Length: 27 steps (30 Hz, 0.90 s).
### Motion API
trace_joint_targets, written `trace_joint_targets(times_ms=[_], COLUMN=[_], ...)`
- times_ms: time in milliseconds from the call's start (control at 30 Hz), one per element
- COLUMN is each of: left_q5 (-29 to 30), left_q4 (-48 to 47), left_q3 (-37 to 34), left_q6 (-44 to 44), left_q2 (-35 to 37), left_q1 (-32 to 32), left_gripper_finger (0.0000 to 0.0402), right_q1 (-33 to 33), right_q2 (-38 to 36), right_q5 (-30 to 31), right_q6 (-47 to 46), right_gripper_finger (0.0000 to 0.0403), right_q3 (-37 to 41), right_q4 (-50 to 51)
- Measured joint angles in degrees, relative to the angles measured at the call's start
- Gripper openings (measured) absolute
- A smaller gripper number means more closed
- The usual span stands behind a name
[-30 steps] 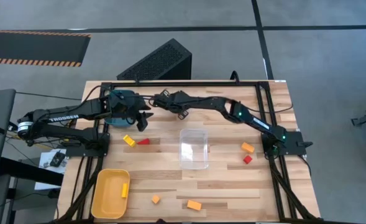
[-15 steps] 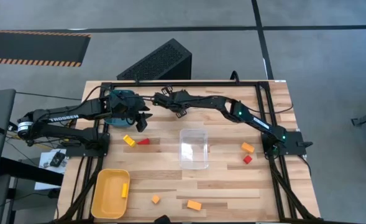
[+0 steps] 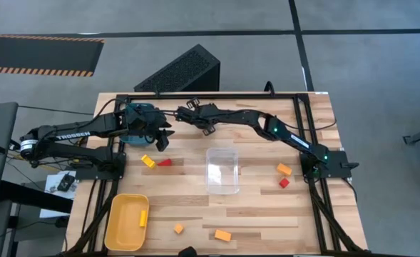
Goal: Sort & place blocks by color
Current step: Put the top yellow block into the yellow bin
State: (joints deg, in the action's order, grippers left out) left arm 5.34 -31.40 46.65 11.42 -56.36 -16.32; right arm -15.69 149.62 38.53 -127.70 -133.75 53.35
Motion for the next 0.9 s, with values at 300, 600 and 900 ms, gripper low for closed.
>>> trace_joint_targets(times_ms=[300,600,900], left_q5=[0.0,1.4,-9.0], left_q4=[-3.0,-7.1,-10.8], left_q3=[1.0,1.7,1.7], left_q6=[5.0,-4.2,-13.4], left_q2=[2.4,4.4,4.4], left_q1=[0.0,0.0,0.0], left_gripper_finger=[0.0133,0.0133,0.0133], right_q1=[0.2,4.4,5.6], right_q2=[0.0,0.8,0.7], right_q5=[-4.8,-3.2,0.2], right_q6=[10.3,19.2,-3.1], right_gripper_finger=[0.0040,0.0004,0.0002], right_q3=[-0.1,-1.1,-1.2], right_q4=[-2.5,-1.2,7.9])
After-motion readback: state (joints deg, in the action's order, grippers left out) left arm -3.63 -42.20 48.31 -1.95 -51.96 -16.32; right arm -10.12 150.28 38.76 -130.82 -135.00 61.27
